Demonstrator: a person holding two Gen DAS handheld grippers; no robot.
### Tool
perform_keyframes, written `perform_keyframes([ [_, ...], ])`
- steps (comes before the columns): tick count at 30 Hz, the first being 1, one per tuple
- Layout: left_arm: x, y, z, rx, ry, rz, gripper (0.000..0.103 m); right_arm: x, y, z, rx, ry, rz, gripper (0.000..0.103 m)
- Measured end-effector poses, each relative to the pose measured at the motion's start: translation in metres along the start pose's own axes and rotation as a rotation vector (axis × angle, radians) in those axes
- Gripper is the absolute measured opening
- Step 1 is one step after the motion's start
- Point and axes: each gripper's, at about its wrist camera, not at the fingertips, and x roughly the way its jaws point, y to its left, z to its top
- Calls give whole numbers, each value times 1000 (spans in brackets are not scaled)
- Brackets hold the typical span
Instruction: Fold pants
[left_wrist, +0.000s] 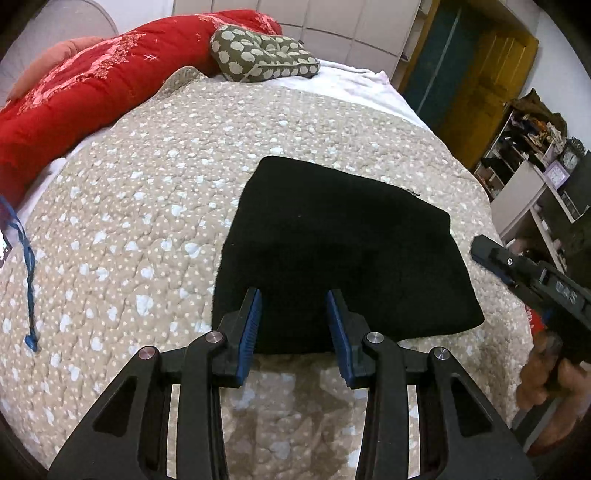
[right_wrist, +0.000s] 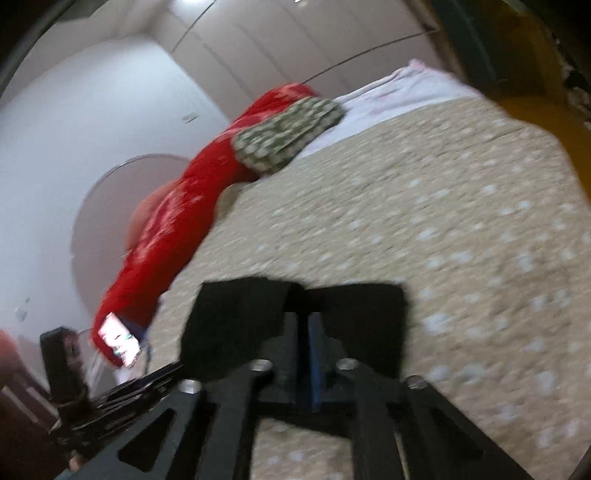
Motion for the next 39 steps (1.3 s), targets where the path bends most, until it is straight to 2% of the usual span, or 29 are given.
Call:
perform_keyframes([
  [1,-2,3,1,-8,0,2,36,5,3,-2,-6,12,7,61],
  [2,-3,5,1,-17,-1,4,36,13,5,-6,-4,35,2,66],
  [4,-6,12,3,-39,-5,5,36,34,10,-11,-8,82,-18,66],
  [5,-7,15,4,-49,-5,5,36,45,14,-14,-30,100,-25,64],
  [6,-8,18,4,-60,-5,6,36,55,20,-17,-59,101,-37,57],
  [7,-9,19,5,-65,-6,10,36,62,26,-19,-87,93,-54,34],
  [9,-11,21,6,-68,-10,24,36,70,36,-19,-113,87,-54,15],
  [10,-12,21,7,-69,-11,27,36,66,40,-16,-120,76,-45,9],
  [12,-14,20,10,-63,-14,26,36,46,44,-7,-150,41,-10,9],
  [14,-16,16,13,-57,-28,24,36,22,40,-1,-170,9,-25,9],
  [16,-12,11,17,-54,-34,20,38,1,30,4,-178,-14,-81,9],
  [17,-7,8,19,-50,-29,17,45,-4,23,5,-174,-12,-124,9],
  [18,-2,4,20,-46,-26,13,47,-4,17,6,-169,-7,-159,9],
  [21,18,-6,22,-17,27,29,47,23,-8,1,-133,93,-213,11],
  [22,19,-8,22,-7,31,30,47,27,-10,-1,-138,96,-233,13],
  [23,17,-10,24,3,21,34,47,26,-9,-2,-149,89,-243,15],
  [24,15,-11,26,9,8,40,47,21,-7,-1,-157,78,-247,22],
  [27,15,-13,36,25,-12,52,47,-4,-2,8,-166,15,-330,24],
  [30,28,-17,48,37,-7,65,47,-19,6,20,-137,-41,-251,24],
  [33,45,-20,60,40,2,77,47,4,17,28,-169,-4,-201,24],
  [34,51,-22,62,49,7,80,52,17,18,29,-180,18,-209,24],
  [35,59,-24,64,65,16,98,61,28,17,29,-182,35,-220,24],
  [39,81,-25,65,64,45,117,64,66,-4,28,-167,114,-318,24],
])
